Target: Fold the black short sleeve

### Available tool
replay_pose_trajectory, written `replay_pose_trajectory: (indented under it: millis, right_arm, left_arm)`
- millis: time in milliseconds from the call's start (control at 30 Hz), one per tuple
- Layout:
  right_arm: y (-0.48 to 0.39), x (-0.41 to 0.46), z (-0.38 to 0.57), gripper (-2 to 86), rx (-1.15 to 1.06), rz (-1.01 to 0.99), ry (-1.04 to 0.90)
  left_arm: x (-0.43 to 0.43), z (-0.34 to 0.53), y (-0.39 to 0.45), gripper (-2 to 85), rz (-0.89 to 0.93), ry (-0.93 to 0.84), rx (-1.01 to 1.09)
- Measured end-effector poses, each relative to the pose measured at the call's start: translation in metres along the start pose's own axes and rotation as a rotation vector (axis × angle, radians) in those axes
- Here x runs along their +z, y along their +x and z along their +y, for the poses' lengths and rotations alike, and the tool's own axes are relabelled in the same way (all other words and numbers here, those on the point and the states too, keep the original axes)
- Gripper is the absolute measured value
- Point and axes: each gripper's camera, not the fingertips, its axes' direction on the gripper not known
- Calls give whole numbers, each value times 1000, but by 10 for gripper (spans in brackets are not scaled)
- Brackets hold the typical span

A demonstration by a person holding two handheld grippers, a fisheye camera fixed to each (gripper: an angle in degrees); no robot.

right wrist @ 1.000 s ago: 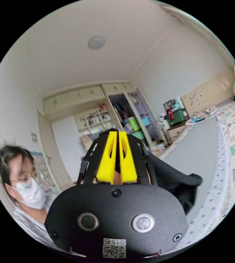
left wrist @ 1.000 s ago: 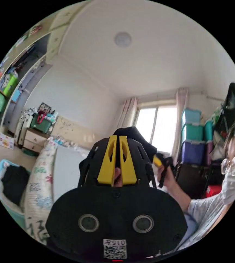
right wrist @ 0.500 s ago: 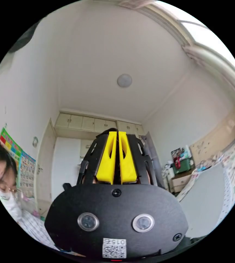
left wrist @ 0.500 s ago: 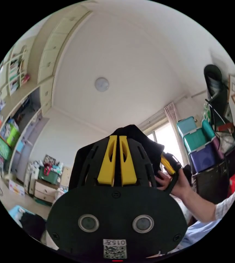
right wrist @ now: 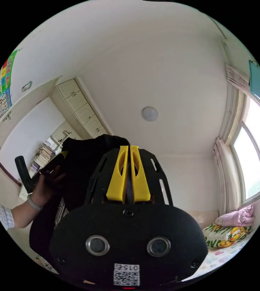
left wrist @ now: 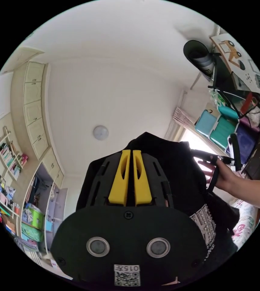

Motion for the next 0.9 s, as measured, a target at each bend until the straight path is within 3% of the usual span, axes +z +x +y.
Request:
replay_pose_trajectory:
  millis: [233, 500, 633, 700, 767, 900]
  right_arm:
    - [46, 99, 15, -10, 20, 140, -90]
    - [99, 288, 134, -8, -55, 226, -445]
    - [137, 395, 261, 7, -88, 217, -750]
    - [164, 417, 315, 18, 70, 166, -888]
    - [208, 434, 378, 66, 387, 3, -1154]
    - [239, 418, 416, 77, 503, -148, -1244]
  left_arm:
    - [76, 20, 52, 2, -6, -36, 145]
    - [203, 212, 51, 6, -49, -290, 108]
    - [290, 395, 39, 13, -122, -585, 38]
    - [325, 497, 31, 20, -114, -855, -23]
    - [343, 614, 24, 34, -82, -1204, -96]
    - [313, 664, 17, 58, 72, -1181, -132]
